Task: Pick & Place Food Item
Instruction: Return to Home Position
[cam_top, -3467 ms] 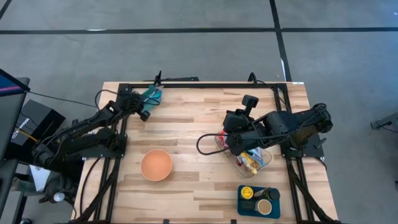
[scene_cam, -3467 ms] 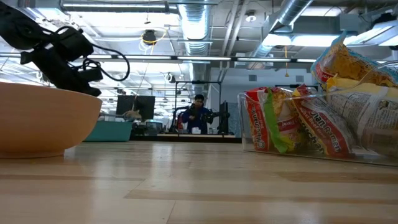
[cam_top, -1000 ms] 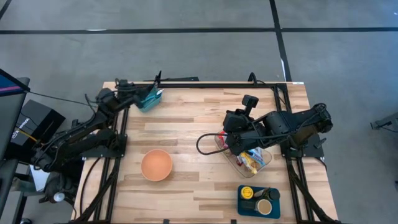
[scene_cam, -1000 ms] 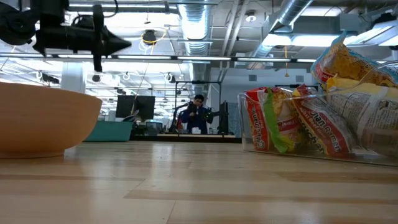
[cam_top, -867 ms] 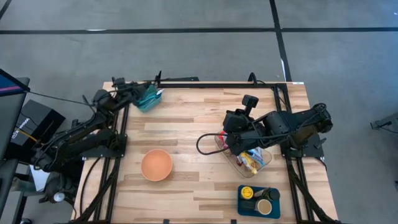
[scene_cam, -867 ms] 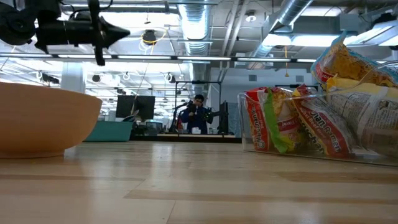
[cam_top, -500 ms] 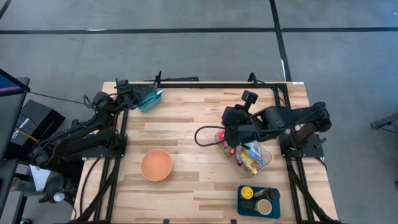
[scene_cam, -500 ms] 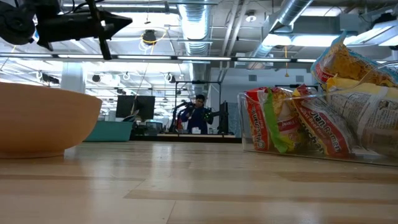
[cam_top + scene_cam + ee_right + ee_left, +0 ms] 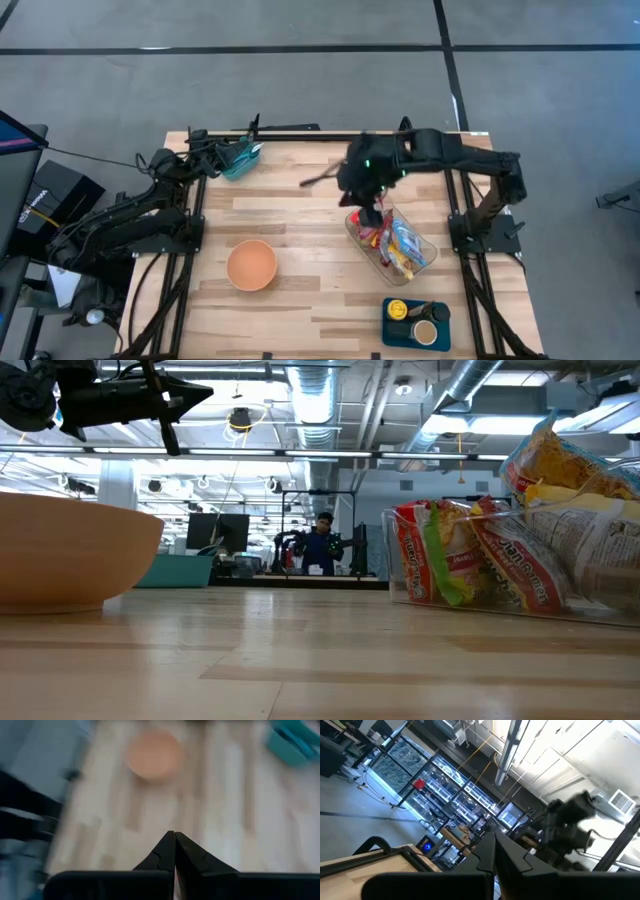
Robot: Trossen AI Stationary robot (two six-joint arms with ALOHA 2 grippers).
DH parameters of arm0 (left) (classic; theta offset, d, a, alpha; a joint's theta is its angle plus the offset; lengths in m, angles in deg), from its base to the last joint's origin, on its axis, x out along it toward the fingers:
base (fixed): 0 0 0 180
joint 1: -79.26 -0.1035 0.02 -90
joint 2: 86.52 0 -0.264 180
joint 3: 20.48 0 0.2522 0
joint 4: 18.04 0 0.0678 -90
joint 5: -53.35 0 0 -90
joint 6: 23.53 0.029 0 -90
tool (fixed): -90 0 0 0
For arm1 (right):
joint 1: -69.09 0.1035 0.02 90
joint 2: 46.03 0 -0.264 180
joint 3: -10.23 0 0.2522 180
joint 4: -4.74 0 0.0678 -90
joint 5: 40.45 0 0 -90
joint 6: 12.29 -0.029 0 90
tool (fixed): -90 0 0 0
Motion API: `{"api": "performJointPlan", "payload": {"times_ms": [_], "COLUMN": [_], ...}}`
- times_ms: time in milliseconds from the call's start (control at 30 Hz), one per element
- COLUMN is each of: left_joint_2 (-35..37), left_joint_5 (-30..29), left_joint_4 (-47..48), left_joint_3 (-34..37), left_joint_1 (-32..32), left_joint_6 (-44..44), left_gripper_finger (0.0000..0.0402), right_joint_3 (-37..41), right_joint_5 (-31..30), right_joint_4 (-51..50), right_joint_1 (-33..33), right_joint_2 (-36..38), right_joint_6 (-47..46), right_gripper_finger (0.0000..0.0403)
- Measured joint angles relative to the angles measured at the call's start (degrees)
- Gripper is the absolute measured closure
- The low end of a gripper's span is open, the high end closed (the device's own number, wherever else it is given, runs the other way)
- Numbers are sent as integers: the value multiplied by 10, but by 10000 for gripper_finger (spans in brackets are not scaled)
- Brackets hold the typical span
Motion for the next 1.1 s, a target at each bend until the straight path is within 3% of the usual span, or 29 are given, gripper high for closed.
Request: {"api": "performJointPlan", "payload": {"times_ms": [133, 367, 633, 767, 933, 1100], "left_joint_2": [0, 0, 0, 0, 0, 0], "left_joint_5": [0, -1, -2, -2, -2, -1], "left_joint_4": [0, 0, 0, 0, 0, 0], "left_joint_3": [0, 0, 0, 0, 0, 0], "left_joint_1": [0, 0, 0, 0, 0, 0], "left_joint_6": [0, 1, 1, 1, 1, 1], "left_gripper_finger": [401, 401, 401, 401, 401, 401], "right_joint_3": [0, 0, 1, 1, 0, 0], "right_joint_5": [97, 146, 173, 129, -32, -128], "right_joint_4": [101, 259, 275, 257, 223, 190], "right_joint_1": [-43, -112, -203, -228, -209, -162], "right_joint_2": [0, 0, 27, 68, 143, 209], "right_joint_6": [41, 53, 18, 0, -12, -18], "right_gripper_finger": [403, 403, 403, 403, 403, 403]}}
